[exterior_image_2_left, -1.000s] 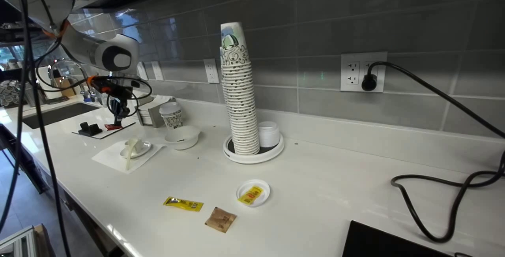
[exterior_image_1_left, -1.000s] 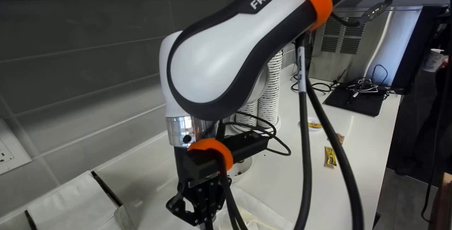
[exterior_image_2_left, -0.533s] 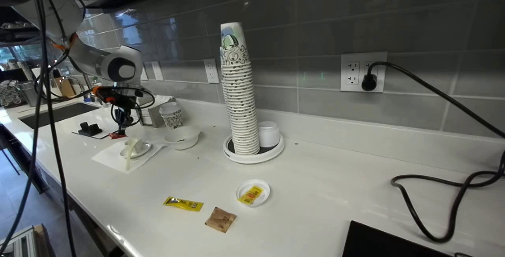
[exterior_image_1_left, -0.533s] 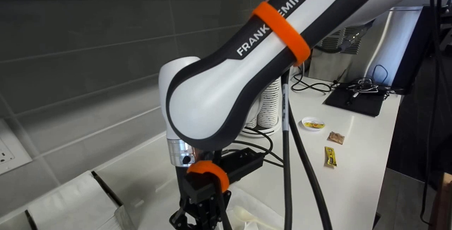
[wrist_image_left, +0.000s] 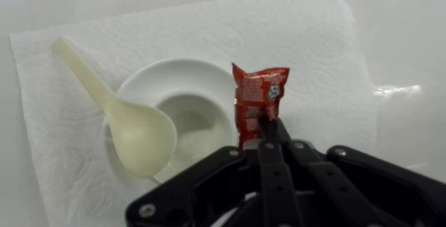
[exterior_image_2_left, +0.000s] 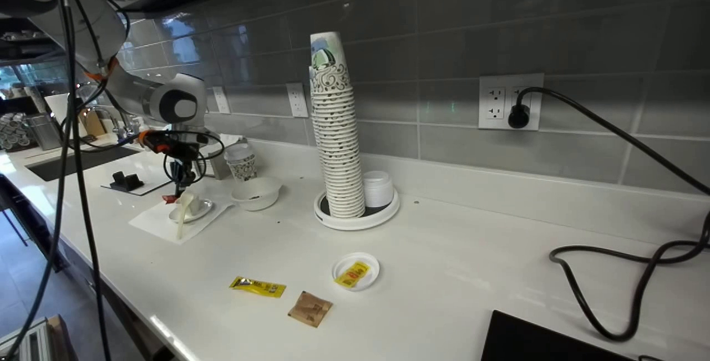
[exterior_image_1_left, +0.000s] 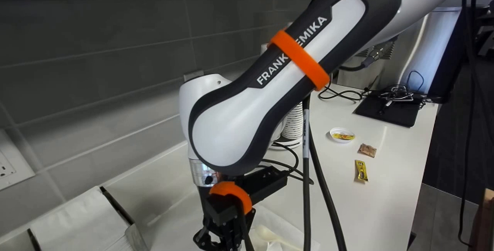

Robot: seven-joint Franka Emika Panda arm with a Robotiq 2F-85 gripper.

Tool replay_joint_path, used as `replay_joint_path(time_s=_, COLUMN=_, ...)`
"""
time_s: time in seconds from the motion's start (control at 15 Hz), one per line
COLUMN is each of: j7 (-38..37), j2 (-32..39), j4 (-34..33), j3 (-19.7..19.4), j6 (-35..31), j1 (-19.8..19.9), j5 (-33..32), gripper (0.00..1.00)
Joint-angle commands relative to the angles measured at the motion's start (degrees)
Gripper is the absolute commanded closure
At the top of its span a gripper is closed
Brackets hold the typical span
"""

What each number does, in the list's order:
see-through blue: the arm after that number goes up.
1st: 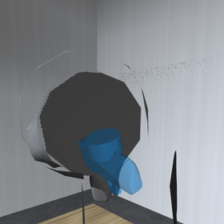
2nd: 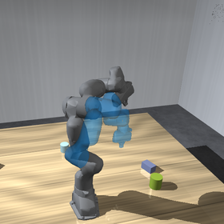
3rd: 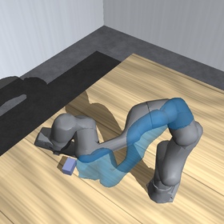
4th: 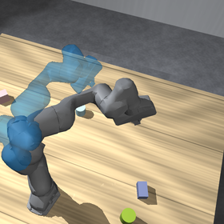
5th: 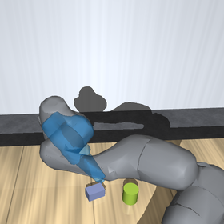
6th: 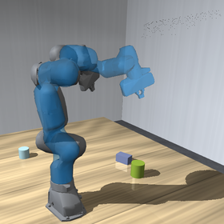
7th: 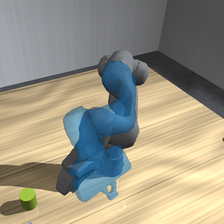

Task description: Pick up the red sachet on the right and put it on the ceramic plate with a white mug on it

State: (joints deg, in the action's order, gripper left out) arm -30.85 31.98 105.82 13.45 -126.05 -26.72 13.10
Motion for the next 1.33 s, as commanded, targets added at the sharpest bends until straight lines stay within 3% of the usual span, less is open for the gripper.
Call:
replay_joint_path(time_s=0.0, j7=-2.24, j2=1.41, j4=-2.0, j3=-1.23, j6=-0.49, j1=-1.23, j5=-1.7, gripper=1.0)
replay_joint_path(time_s=0.13, j7=-2.02, j2=1.7, j4=-2.36, j3=-1.3, j6=-0.05, j1=-1.13, j5=-1.99, gripper=1.0)
replay_joint_path(time_s=0.2, j7=-1.51, j2=1.7, j4=-2.36, j3=-1.21, j6=0.05, j1=-0.96, j5=-1.99, gripper=0.74)
replay_joint_path(time_s=0.4, j7=-1.61, j2=0.22, j4=-1.38, j3=-1.38, j6=-0.18, j1=-0.97, j5=-2.55, gripper=0.6)
replay_joint_path(time_s=0.67, j7=-3.32, j2=-3.88, j4=-0.03, j3=-2.05, j6=1.2, j1=-1.7, j5=-5.69, gripper=0.32)
replay_joint_path(time_s=0.93, j7=-4.97, j2=-10.58, j4=1.4, j3=-2.52, j6=3.91, j1=-2.4, j5=-13.04, gripper=0.03)
replay_joint_path(time_s=1.27, j7=-1.84, j2=-17.79, j4=2.9, j3=0.06, j6=12.28, j1=-0.74, j5=-14.53, gripper=0.0)
